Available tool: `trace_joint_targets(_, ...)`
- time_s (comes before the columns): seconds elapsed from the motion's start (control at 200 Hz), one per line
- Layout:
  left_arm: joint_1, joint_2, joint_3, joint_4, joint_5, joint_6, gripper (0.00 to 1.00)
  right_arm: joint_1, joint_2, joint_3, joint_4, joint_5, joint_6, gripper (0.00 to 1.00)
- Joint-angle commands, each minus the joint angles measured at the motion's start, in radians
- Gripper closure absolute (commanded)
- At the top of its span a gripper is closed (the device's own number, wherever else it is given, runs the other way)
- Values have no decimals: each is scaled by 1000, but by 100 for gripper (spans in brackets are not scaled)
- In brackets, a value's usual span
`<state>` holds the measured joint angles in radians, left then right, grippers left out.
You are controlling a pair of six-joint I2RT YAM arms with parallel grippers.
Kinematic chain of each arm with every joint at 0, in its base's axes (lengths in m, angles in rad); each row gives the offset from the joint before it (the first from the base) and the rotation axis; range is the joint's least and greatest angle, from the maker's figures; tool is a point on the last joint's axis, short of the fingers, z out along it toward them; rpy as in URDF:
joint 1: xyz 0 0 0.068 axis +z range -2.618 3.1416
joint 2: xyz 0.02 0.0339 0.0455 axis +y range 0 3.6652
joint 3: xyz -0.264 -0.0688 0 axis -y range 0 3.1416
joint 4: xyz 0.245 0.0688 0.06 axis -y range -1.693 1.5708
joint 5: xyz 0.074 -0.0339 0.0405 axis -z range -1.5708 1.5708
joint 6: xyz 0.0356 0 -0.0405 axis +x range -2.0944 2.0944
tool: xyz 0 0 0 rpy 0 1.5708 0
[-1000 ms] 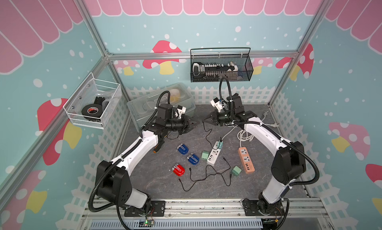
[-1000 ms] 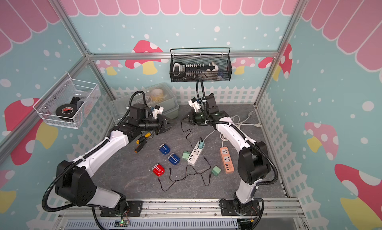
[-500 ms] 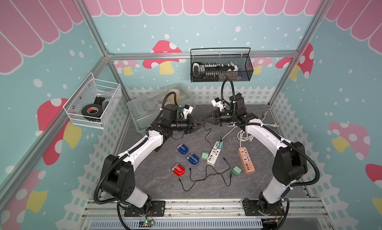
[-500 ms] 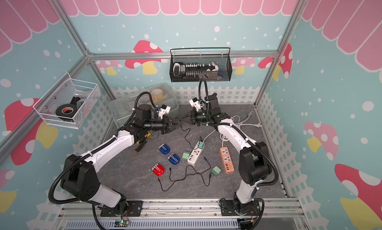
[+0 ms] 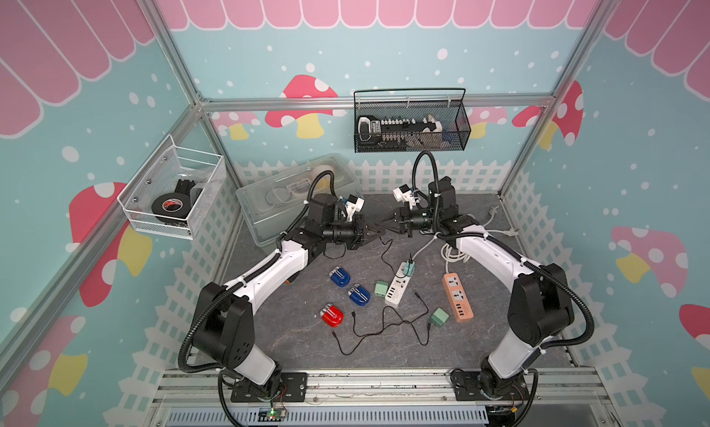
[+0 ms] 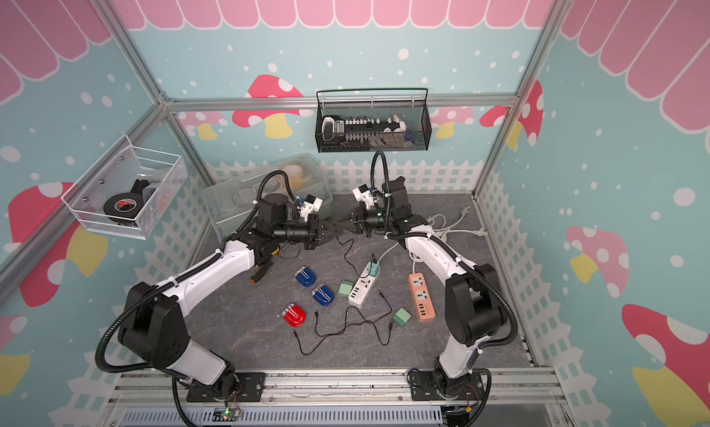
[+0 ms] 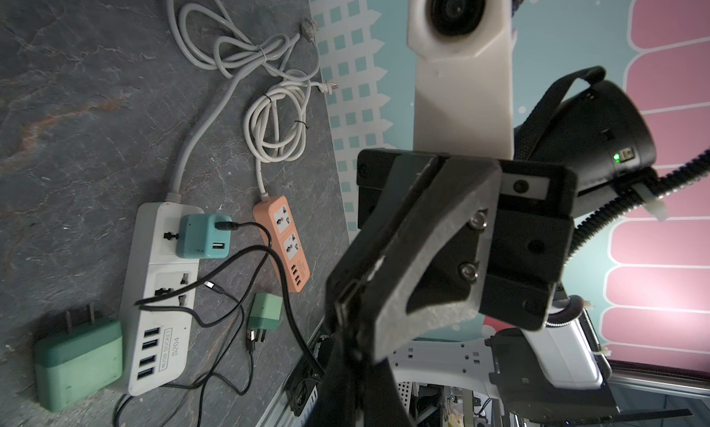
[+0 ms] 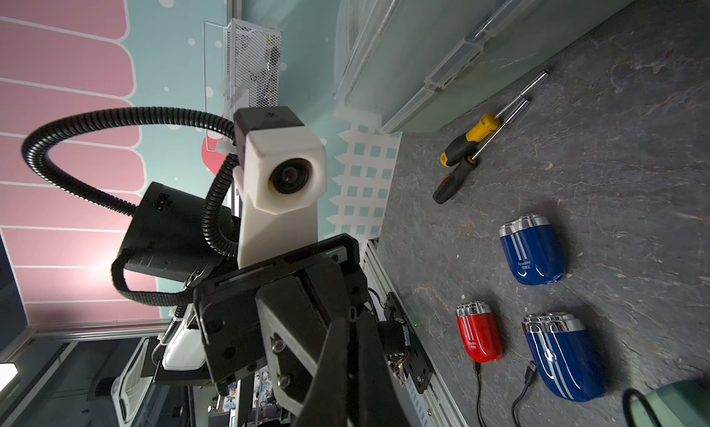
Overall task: Charge the electric shaver
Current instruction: Pick up the charging cable from the center of the board.
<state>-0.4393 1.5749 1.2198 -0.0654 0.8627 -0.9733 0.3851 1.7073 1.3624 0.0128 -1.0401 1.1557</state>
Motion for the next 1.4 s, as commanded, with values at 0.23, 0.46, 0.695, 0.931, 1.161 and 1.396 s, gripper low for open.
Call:
trace_joint_targets(0.23,25,-36,-34,200,-87,-237,100,-25,-174,-130,90,135,0,46)
trace_joint_targets(0.46,25,1,44,126,-81,-313,100,-22,-203,-231,143,133,-100,43)
trace_joint_targets(0.695,25,20,66,86,-60,-332,100,-20,-162,-174,133,111,-153,44)
trace_joint_targets(0.931,24,43,89,69,-75,-323,100,16,-149,-178,184,43,-119,50)
trace_joint_targets(1.161,19,46,87,62,-77,-318,100,24,-124,-153,133,52,-145,62)
trace_joint_targets(1.396,19,36,70,65,-83,-317,100,23,-119,-151,138,79,-122,90)
